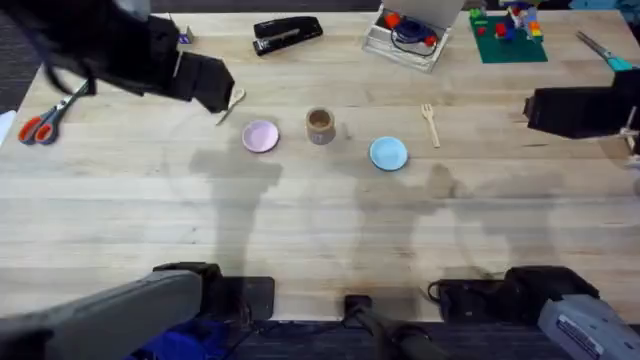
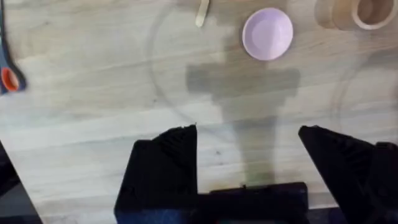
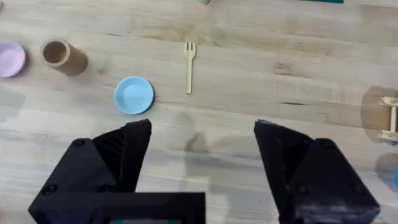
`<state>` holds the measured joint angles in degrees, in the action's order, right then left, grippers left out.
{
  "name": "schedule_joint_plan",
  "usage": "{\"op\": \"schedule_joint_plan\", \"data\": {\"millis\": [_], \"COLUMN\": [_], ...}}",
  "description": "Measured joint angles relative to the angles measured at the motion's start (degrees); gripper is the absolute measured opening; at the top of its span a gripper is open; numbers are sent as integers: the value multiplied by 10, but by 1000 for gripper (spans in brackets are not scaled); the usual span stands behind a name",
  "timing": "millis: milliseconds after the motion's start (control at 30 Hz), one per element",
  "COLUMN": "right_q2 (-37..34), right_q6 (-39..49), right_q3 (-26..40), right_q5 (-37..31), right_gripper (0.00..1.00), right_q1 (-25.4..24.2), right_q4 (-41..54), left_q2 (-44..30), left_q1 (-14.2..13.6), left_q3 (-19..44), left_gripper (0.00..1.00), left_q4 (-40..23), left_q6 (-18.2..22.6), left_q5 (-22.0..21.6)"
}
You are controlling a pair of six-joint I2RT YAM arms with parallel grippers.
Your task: Pick up a utensil and set it on the pink plate, then put the other utensil in the container.
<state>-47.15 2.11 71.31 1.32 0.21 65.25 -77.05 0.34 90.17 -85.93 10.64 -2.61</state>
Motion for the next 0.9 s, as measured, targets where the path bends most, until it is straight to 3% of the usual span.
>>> {"op": "schedule_joint_plan", "data": {"millis": [67,100,367,600,900], "right_q2": [0,0,0,0,0], "right_q6": [0,0,0,0,0], "right_q3": [0,0,0,0,0], "right_q5": [0,0,0,0,0], "right_gripper": [996,996,996,996,996], "right_q1": [0,0,0,0,0], "right_q4": [0,0,0,0,0], "left_q2": [-25,-69,-194,-260,-315], "left_q1": [5,20,65,86,89], "left_q3": [0,0,0,0,0], "left_gripper": [993,993,993,993,992], "left_q4": [16,43,108,174,252], "left_q6": [20,62,145,183,204], "left_q5": [5,32,58,60,63]}}
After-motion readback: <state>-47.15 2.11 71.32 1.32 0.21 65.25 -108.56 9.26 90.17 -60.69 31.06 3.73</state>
